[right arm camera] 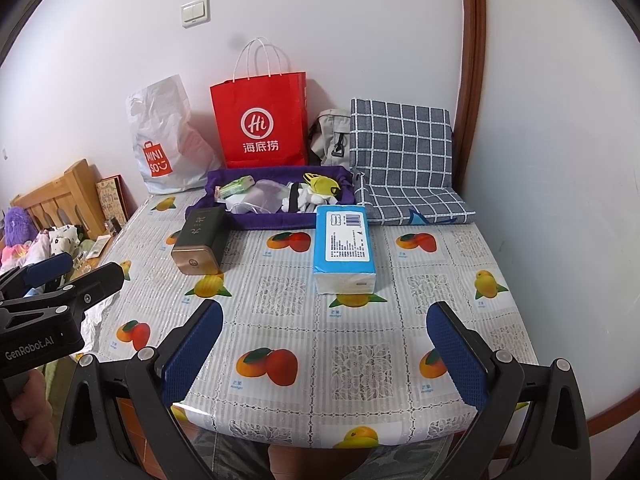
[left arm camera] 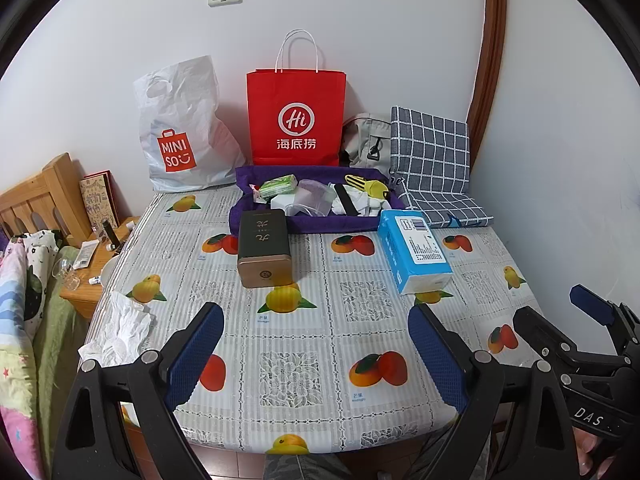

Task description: Organize soft objects

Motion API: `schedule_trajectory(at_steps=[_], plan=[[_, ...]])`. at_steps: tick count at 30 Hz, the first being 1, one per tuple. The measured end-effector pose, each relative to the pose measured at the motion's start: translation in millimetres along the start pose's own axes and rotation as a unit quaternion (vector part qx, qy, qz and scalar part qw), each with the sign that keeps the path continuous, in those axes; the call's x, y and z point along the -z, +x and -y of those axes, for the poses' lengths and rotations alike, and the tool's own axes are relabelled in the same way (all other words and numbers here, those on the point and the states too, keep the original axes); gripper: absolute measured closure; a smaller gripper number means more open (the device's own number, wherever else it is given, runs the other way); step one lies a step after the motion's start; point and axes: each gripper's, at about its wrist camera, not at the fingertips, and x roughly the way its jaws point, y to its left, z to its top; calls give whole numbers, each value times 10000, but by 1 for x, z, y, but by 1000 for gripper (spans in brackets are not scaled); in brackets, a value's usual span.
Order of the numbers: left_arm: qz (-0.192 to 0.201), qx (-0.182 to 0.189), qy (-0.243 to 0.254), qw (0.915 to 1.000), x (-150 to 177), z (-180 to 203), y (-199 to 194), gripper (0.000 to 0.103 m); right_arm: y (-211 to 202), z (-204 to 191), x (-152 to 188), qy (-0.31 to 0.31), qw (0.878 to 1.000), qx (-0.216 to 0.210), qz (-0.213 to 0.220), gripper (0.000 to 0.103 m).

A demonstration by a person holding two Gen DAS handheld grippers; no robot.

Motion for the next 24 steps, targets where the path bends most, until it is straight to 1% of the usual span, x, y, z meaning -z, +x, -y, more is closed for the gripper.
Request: schedule_trajectory(at_steps=[24], plan=[[-7,1,6,10000,0,-1,-1,9,0,1,0,5,10000,-13,1,2]])
